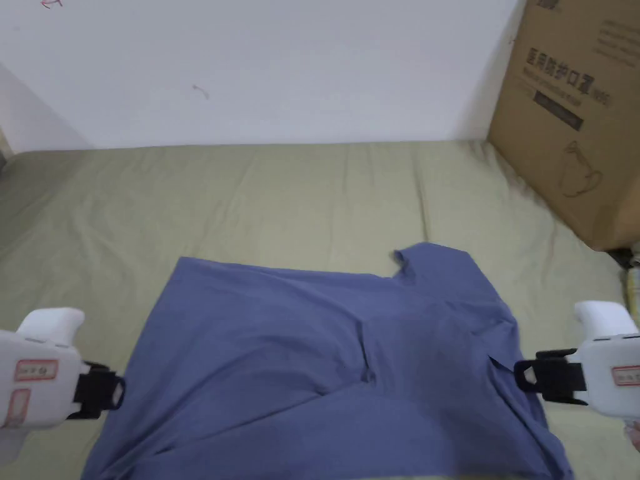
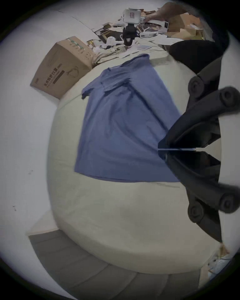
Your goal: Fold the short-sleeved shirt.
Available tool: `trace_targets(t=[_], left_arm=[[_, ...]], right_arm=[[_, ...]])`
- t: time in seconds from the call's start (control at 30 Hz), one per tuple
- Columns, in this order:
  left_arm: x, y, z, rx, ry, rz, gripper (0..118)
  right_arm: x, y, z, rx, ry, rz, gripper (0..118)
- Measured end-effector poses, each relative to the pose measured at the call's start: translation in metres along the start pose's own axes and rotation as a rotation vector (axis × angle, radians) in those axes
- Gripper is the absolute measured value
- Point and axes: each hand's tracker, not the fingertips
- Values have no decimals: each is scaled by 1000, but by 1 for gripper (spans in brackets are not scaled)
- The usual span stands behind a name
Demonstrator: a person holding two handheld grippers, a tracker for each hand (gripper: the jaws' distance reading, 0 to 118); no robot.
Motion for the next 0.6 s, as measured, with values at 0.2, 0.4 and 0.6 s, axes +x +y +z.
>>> trace_targets(t=[0.2, 0.4, 0.6], left_arm=[[-19, 104, -46, 41, 16, 39, 0], [-46, 208, -147, -94, 138, 36, 79], [-66, 239, -229, -89, 140, 65, 103]], right_arm=[[-10, 62, -44, 33, 41, 6, 0], [-21, 94, -88, -6, 42, 20, 0], [-19, 100, -119, -69, 57, 86, 0]])
